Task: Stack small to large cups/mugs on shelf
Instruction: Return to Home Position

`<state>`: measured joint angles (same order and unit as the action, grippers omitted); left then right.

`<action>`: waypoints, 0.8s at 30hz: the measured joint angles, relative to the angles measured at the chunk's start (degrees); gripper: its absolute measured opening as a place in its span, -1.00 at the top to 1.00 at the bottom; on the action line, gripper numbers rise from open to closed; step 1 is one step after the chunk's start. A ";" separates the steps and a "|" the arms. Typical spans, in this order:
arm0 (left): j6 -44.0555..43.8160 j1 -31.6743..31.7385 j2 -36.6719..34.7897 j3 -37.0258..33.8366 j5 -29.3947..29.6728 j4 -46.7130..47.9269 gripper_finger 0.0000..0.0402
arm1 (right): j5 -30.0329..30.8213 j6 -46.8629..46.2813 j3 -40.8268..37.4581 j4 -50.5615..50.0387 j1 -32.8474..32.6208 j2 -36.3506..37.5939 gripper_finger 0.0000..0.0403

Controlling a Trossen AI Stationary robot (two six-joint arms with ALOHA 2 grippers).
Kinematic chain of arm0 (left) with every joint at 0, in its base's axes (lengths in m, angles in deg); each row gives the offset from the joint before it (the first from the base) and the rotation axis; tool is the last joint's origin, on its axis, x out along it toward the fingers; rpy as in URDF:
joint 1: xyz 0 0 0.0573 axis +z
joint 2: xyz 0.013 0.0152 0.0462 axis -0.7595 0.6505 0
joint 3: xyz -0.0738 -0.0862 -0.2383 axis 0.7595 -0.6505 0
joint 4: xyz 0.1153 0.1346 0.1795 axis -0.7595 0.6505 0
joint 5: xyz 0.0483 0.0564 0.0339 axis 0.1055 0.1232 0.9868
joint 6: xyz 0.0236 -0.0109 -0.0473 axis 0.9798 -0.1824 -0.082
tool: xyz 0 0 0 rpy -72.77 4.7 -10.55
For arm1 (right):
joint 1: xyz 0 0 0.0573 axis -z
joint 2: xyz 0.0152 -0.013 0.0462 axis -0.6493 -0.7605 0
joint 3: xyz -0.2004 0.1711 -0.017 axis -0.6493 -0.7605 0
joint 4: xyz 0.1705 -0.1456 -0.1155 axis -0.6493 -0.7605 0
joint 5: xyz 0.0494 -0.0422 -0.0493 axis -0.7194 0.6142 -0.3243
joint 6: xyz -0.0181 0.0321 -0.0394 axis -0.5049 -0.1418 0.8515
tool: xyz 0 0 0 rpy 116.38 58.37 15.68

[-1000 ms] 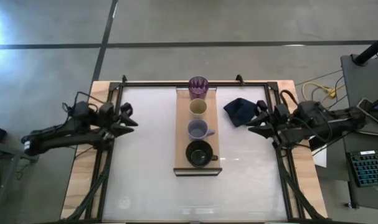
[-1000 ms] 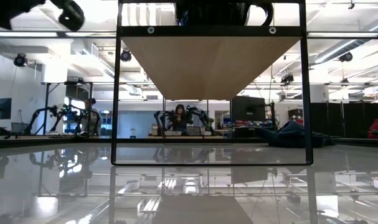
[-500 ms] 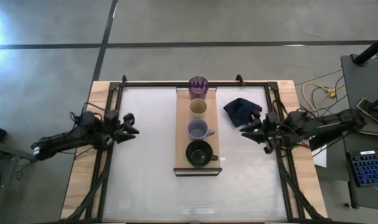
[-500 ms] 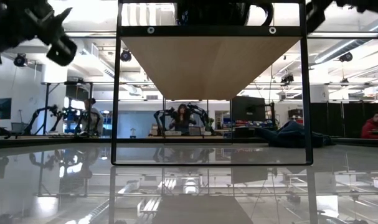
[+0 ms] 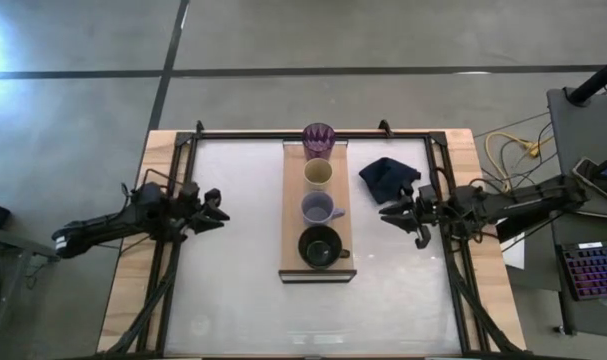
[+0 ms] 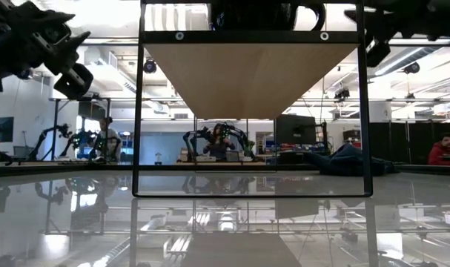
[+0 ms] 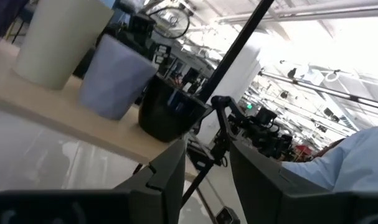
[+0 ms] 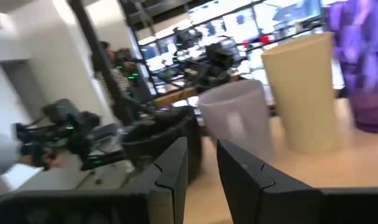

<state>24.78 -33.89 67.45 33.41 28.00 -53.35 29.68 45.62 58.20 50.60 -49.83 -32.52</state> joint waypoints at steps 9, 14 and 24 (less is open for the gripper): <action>0.17 0.00 1.64 -0.04 0.06 5.82 0.44 | 3.01 -2.30 -4.13 -0.18 0.00 -0.07 0.59; 0.35 0.00 3.16 -0.07 0.70 7.96 0.44 | 5.98 -5.04 -7.01 -0.16 0.02 -0.07 0.59; -0.13 0.00 7.50 -0.11 1.08 8.12 0.44 | 3.30 -10.59 -13.01 7.25 2.86 2.33 0.59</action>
<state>24.64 -33.89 74.95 33.30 29.08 -45.23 32.97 35.03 45.19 57.86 -46.97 -30.19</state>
